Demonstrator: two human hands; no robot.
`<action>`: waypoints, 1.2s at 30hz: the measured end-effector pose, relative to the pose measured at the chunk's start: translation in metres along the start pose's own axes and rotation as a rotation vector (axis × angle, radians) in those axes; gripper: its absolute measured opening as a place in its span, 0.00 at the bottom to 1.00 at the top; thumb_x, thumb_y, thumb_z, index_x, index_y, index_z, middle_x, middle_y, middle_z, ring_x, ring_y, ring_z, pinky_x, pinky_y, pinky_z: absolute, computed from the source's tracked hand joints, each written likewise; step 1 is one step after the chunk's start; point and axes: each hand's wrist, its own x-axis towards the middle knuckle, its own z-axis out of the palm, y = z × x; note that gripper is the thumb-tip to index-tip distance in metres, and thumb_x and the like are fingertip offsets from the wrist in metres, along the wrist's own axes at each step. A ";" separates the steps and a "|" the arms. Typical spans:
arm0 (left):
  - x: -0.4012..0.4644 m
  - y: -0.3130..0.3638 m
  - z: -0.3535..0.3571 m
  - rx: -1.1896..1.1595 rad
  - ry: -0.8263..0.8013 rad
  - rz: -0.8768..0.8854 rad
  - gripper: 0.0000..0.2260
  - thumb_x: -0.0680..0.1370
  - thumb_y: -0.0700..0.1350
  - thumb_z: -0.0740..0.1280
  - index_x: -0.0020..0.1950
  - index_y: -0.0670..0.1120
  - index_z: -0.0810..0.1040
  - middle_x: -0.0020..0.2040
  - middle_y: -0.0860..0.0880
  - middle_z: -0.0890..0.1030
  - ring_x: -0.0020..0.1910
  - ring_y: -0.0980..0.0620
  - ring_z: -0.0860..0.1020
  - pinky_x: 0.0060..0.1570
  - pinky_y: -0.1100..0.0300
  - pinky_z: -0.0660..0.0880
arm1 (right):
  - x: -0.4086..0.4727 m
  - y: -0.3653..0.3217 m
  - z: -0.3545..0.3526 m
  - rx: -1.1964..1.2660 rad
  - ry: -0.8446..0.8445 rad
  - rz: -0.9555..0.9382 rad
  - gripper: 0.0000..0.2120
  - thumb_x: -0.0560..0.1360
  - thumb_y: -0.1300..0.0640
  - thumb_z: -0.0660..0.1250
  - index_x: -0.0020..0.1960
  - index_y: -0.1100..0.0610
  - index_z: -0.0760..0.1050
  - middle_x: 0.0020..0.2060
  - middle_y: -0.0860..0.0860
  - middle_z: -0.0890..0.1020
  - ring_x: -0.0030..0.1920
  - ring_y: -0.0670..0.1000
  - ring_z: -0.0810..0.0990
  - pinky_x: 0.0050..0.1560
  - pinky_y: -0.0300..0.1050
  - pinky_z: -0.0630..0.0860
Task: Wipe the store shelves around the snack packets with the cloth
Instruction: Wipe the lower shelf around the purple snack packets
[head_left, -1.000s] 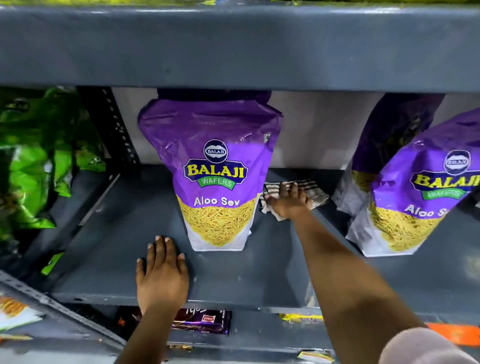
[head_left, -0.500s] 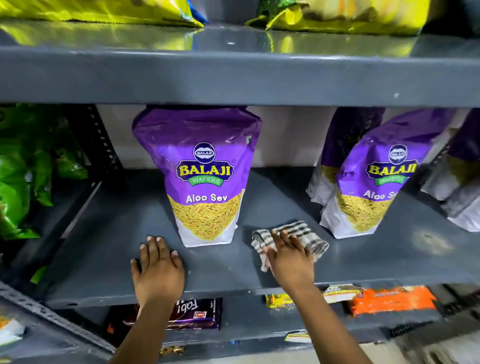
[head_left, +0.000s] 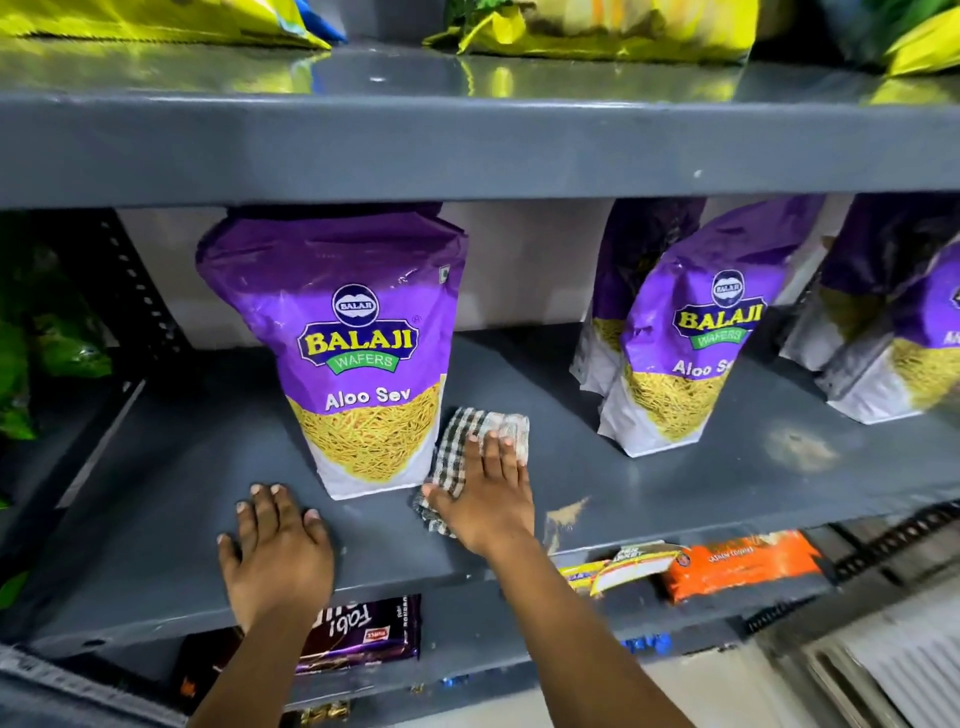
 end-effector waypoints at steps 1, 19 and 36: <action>-0.001 0.000 0.000 -0.001 -0.002 0.001 0.24 0.80 0.49 0.45 0.74 0.42 0.49 0.77 0.44 0.50 0.75 0.45 0.48 0.73 0.46 0.47 | -0.004 0.007 0.000 0.004 0.021 0.002 0.37 0.77 0.36 0.49 0.76 0.55 0.40 0.77 0.54 0.41 0.77 0.54 0.37 0.76 0.53 0.38; -0.003 0.002 -0.005 -0.031 -0.018 -0.006 0.24 0.80 0.48 0.45 0.74 0.41 0.49 0.77 0.43 0.49 0.75 0.45 0.47 0.73 0.45 0.45 | -0.071 0.040 -0.026 0.004 0.596 0.117 0.13 0.69 0.58 0.62 0.48 0.63 0.80 0.39 0.60 0.86 0.41 0.58 0.84 0.45 0.45 0.77; -0.002 0.002 -0.008 -0.019 -0.032 0.000 0.24 0.79 0.48 0.45 0.74 0.41 0.48 0.77 0.43 0.49 0.75 0.45 0.47 0.73 0.45 0.46 | -0.063 0.039 -0.026 -0.014 0.241 -0.093 0.26 0.74 0.52 0.47 0.71 0.55 0.62 0.68 0.60 0.72 0.63 0.58 0.75 0.62 0.50 0.73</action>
